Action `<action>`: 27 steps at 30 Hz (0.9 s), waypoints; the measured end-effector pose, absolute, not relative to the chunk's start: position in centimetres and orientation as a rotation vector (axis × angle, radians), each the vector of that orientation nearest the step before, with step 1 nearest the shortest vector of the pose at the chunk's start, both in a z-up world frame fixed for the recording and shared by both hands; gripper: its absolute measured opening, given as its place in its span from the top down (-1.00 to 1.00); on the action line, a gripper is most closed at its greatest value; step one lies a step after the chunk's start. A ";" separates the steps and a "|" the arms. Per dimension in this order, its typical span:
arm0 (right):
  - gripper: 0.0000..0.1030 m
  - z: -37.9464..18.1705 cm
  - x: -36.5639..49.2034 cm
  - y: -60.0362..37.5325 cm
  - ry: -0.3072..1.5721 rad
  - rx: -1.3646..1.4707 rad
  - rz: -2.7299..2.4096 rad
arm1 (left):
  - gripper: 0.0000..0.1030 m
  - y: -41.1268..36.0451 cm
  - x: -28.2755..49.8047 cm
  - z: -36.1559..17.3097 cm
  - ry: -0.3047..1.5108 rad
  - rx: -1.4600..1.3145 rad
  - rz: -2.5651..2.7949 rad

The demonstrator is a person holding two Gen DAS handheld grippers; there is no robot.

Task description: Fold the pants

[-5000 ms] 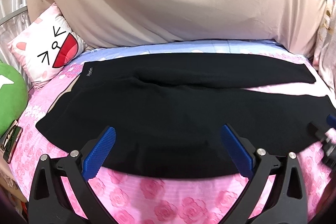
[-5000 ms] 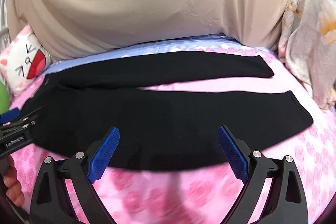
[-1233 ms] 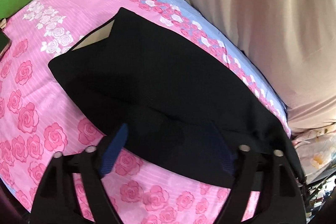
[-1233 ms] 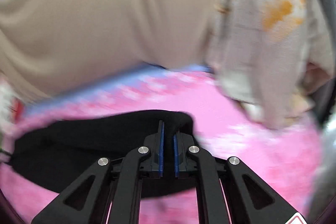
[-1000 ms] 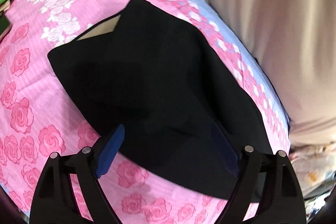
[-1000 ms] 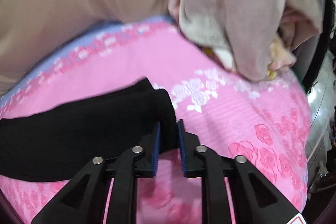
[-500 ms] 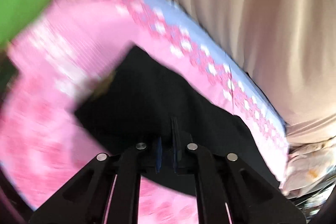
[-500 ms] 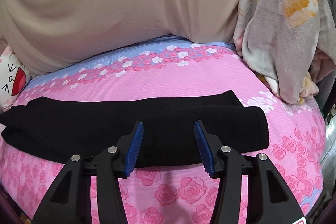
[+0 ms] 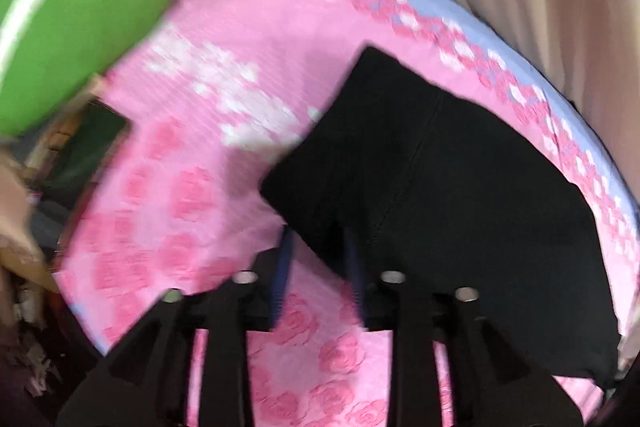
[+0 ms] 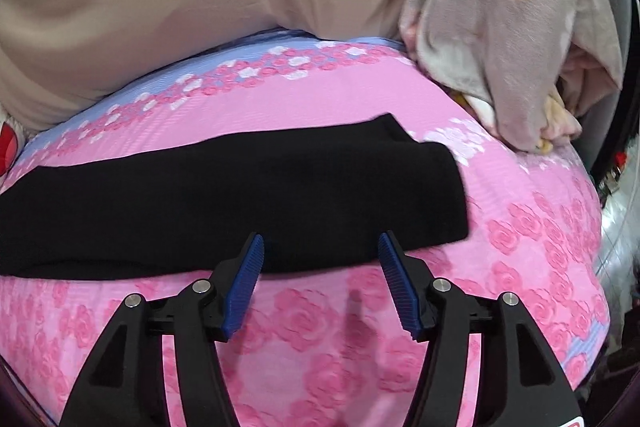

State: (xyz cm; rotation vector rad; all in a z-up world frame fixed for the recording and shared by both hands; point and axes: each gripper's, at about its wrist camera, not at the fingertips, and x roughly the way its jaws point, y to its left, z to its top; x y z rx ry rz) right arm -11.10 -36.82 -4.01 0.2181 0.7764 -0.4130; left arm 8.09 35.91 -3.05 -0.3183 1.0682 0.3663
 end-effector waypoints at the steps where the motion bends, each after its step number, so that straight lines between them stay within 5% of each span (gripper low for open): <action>1: -0.14 -4.3 -11.7 -37.7 0.781 0.247 -0.419 | 0.22 35.3 7.3 -1.8 1.019 -0.280 0.393; 9: -0.15 -5.6 -12.9 -41.8 0.754 0.448 -0.415 | -0.25 26.8 4.8 2.0 0.880 -0.208 0.229; 13: -0.33 -5.1 -12.4 -45.3 0.726 0.450 -0.494 | -0.37 22.4 5.2 0.3 0.900 -0.171 0.140; 16: 0.86 -5.8 -9.8 -47.1 0.797 0.501 -0.329 | -0.37 20.4 5.9 -1.1 0.926 -0.185 0.111; 22: 0.87 5.2 -8.3 -43.8 0.590 0.255 -0.211 | -0.37 17.9 6.8 -2.2 0.952 -0.181 0.104; 27: 0.86 -3.5 -5.4 -48.7 0.865 0.258 -0.340 | -0.38 17.7 7.3 -4.1 0.976 -0.158 0.136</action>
